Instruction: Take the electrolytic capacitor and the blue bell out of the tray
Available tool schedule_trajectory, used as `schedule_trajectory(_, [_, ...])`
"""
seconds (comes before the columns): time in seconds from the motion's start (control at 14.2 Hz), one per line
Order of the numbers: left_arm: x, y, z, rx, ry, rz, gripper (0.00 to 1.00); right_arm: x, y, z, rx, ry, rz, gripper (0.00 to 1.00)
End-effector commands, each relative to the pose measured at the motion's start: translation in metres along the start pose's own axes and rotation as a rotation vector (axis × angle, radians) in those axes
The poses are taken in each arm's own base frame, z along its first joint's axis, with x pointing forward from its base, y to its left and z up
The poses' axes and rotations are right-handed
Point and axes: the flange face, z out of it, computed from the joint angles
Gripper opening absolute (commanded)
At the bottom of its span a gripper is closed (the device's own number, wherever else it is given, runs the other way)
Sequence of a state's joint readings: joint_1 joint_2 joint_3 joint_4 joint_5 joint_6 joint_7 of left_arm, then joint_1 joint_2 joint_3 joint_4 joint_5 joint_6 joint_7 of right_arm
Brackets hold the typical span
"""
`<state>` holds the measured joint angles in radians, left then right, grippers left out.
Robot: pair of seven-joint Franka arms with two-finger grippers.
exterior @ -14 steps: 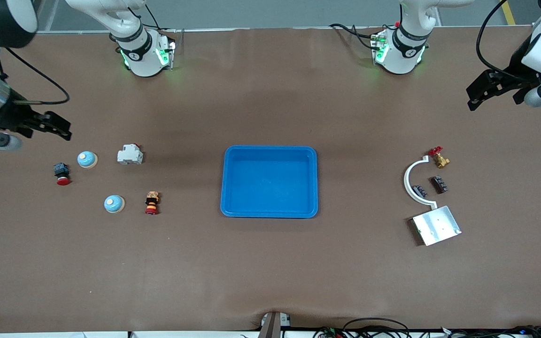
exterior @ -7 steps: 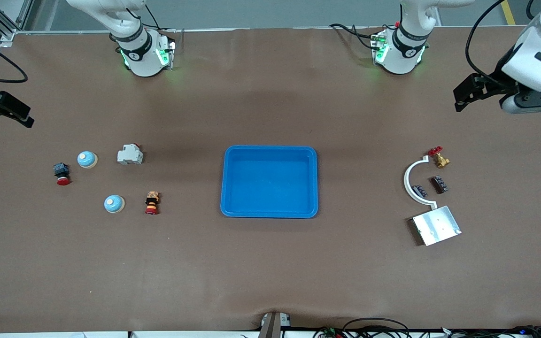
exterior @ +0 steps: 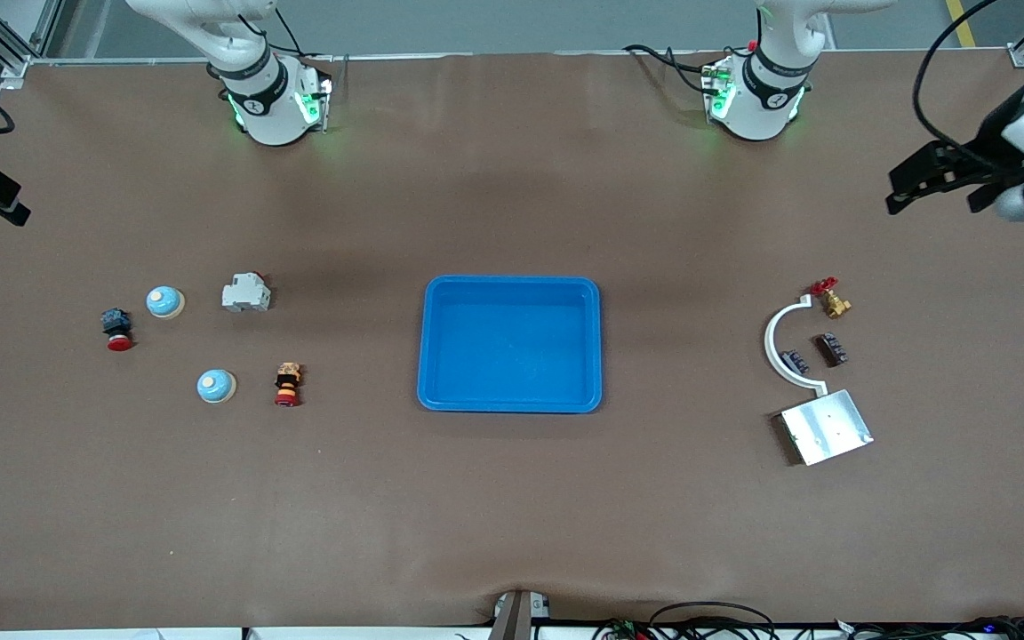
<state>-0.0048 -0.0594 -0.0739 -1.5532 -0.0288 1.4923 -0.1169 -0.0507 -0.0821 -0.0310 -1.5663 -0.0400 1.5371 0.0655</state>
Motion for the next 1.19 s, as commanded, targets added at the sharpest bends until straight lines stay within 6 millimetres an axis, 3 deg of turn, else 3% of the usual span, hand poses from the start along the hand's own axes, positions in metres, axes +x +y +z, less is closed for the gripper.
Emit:
schedule_trajectory(0.0, [-0.004, -0.002, -0.011, 0.028, 0.015, 0.012, 1.0, -0.005, 0.009, -0.006, 0.019, 0.001, -0.013, 1.0])
schedule_trajectory(0.35, [-0.002, 0.007, -0.007, 0.069, 0.018, 0.017, 1.0, 0.001, 0.01, -0.005, 0.02, 0.027, -0.011, 1.0])
schedule_trajectory(0.91, [0.002, 0.005, -0.01, 0.06, 0.024, 0.016, 1.0, -0.002, 0.005, 0.002, 0.02, 0.012, -0.021, 1.0])
schedule_trajectory(1.12, [0.003, 0.003, -0.01, 0.058, 0.019, 0.012, 1.0, -0.006, 0.0, 0.006, 0.105, -0.001, -0.013, 1.0])
